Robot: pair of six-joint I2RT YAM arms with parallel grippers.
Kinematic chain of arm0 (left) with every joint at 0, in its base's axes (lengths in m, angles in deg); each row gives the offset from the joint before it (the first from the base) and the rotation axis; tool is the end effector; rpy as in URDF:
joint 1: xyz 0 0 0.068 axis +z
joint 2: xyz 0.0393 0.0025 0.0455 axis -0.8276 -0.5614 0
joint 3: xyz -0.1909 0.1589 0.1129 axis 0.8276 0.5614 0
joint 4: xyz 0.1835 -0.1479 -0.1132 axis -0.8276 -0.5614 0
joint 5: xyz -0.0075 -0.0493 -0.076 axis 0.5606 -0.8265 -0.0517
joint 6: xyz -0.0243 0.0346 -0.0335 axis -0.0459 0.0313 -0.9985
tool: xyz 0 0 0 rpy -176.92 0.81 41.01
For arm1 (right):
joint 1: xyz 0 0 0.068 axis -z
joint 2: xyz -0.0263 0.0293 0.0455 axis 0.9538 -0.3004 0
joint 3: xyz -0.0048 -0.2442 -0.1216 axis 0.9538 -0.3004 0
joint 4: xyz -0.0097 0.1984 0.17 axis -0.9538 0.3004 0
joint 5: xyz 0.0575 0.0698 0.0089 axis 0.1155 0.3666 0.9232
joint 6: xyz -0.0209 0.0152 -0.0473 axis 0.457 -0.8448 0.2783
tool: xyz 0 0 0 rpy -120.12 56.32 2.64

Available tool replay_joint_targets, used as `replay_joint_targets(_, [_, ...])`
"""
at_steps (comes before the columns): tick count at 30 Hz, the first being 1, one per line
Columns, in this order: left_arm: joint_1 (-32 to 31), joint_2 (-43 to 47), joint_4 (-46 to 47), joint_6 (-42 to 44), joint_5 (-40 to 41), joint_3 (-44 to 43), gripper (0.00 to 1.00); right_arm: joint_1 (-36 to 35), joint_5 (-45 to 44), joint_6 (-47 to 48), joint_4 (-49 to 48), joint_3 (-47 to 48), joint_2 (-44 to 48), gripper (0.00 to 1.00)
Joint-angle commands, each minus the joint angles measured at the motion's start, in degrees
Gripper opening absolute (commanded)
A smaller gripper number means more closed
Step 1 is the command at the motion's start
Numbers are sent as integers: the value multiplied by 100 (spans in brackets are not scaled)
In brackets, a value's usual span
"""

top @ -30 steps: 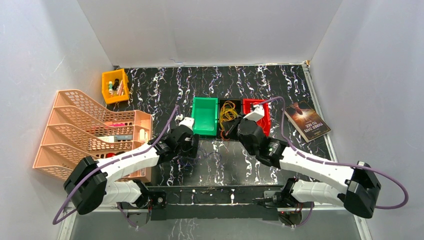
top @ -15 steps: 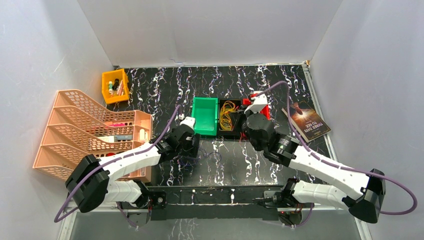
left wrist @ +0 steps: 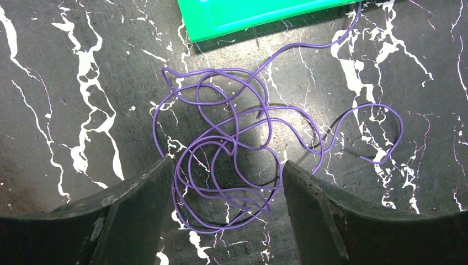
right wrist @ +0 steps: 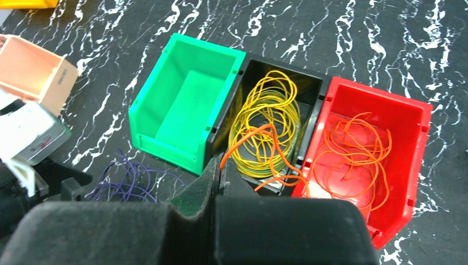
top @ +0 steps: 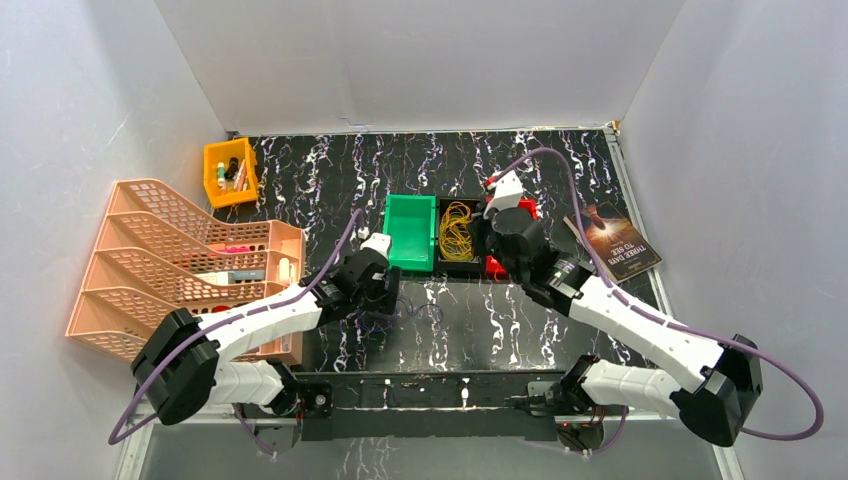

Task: Untangle the cables
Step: Place the cable in the bin.

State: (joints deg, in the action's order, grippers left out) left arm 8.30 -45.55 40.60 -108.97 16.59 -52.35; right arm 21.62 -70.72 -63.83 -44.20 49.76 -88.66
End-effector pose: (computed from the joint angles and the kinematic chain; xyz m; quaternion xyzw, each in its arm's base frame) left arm 0.1735 -0.1754 0.1998 0.1234 0.9104 -0.1241 0.3748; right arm 0.1674 0.1804 0.3288 -0.0895 0.7902 0.1694 0.5822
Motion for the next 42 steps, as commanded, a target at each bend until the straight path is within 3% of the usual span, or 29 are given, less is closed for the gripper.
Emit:
replay_joint_targets(1, [-26, -55, 79, -10, -34, -145, 70, 390, 464, 152, 22, 525, -81, 0])
replay_joint_targets(8, [-26, -112, 109, 38, -77, -171, 70, 708, 1386, 460, 572, 969, -555, 0])
replay_joint_targets(19, [-26, -102, 156, -49, -127, -124, 70, 704, 1706, 589, -383, -22, 391, 0])
replay_joint_targets(26, [-22, -109, 155, -50, -103, -161, 70, 713, 1235, 652, -290, -42, 730, 0])
replay_joint_targets(32, [-26, -153, 125, -25, -122, -212, 70, 716, 540, 600, 415, 417, 370, 0])
replay_joint_targets(42, [-26, -88, 67, -59, -66, -197, 70, 820, 657, 550, 431, 534, 113, 0])
